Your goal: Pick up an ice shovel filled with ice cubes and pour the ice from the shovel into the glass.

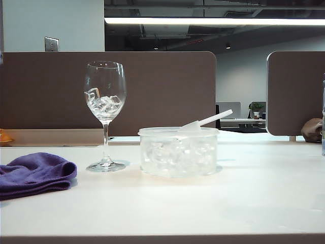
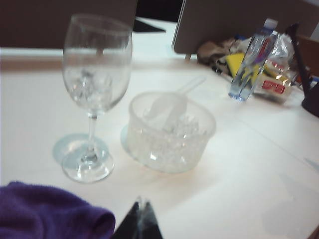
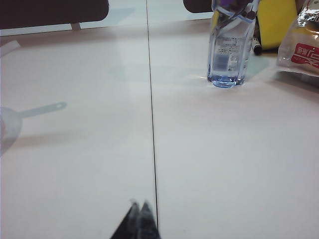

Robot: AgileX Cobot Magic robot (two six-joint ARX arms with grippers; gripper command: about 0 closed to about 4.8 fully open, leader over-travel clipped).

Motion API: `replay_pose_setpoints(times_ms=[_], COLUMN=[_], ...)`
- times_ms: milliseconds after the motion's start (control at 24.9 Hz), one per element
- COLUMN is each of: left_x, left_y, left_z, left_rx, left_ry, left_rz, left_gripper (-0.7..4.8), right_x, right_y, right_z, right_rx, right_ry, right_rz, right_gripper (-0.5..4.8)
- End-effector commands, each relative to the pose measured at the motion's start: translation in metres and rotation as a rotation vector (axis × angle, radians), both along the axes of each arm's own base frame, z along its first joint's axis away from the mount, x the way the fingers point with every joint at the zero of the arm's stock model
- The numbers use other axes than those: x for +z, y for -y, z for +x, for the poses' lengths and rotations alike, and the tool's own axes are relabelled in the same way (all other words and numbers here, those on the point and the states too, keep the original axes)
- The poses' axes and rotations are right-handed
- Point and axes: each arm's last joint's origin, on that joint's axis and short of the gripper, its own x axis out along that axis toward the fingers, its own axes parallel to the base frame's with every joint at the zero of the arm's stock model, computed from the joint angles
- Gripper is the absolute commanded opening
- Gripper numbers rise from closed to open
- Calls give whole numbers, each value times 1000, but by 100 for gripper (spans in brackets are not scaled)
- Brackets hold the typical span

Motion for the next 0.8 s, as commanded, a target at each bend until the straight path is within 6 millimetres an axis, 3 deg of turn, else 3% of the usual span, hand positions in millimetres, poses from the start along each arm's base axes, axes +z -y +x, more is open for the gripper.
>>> replay_pose_setpoints(times_ms=[40,321,562,802], left_x=[5,3,-16,-27], left_y=[-1,-7,-22,-29], left_z=[-2,1,7,10], left_rx=[4,71,259,342], left_ry=[47,48,-49,-84], left_rz=[-12,19,43,46], left_gripper=[-5,-5,-5,-5], right_x=[0,0,0,0], right_y=[0,0,0,0], right_z=[0,0,0,0], right_rx=[-7,-7,-7,-7], right_ry=[-4,-4,-4,-4], right_rz=[-5,-5,-5,-5], right_gripper=[-1,-1,-1,-1])
